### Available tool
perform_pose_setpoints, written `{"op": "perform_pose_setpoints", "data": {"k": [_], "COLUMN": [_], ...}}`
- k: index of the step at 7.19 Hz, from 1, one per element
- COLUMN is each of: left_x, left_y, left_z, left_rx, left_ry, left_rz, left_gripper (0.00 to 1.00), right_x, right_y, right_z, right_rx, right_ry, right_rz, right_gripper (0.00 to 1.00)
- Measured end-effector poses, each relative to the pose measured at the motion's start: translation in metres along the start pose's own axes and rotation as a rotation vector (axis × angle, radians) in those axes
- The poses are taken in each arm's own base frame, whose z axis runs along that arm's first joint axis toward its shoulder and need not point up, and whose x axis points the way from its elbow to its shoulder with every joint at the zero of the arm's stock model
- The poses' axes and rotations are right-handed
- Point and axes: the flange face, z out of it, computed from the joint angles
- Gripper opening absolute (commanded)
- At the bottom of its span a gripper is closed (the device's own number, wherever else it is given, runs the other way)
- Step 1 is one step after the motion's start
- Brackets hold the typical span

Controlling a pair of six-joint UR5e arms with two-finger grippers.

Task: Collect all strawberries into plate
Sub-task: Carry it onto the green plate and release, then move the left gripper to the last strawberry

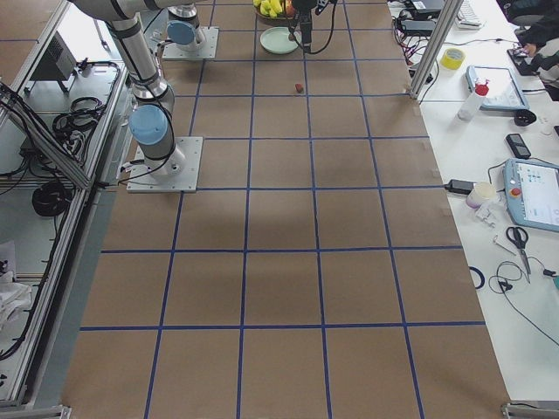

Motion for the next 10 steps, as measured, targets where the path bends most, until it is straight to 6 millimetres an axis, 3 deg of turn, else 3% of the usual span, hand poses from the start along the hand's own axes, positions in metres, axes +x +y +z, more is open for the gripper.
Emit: {"op": "perform_pose_setpoints", "data": {"k": [1,2,4,6,8,10], "left_x": [-0.015,-0.021,-0.023,-0.008,0.047,0.115], "left_y": [0.002,0.003,0.005,0.006,0.006,-0.001], "left_z": [0.017,0.031,0.034,0.007,-0.023,-0.032], "left_rx": [-0.012,-0.024,-0.022,0.040,0.118,0.167], "left_ry": [0.011,0.017,0.016,0.037,0.105,0.110], "left_rz": [-0.027,-0.043,-0.051,-0.063,-0.147,-0.255], "left_gripper": [0.74,1.00,1.00,1.00,1.00,1.00], "right_x": [0.000,0.000,0.000,0.000,-0.001,-0.001], "right_y": [0.000,0.000,0.000,0.000,0.000,0.000], "right_z": [0.000,0.000,0.000,0.000,0.000,0.000], "right_rx": [0.000,0.000,0.000,0.000,0.000,0.000], "right_ry": [0.000,0.000,0.001,0.001,0.000,-0.001], "right_rz": [0.000,0.000,0.000,0.000,-0.001,-0.001], "right_gripper": [1.00,1.00,1.00,1.00,1.00,1.00]}}
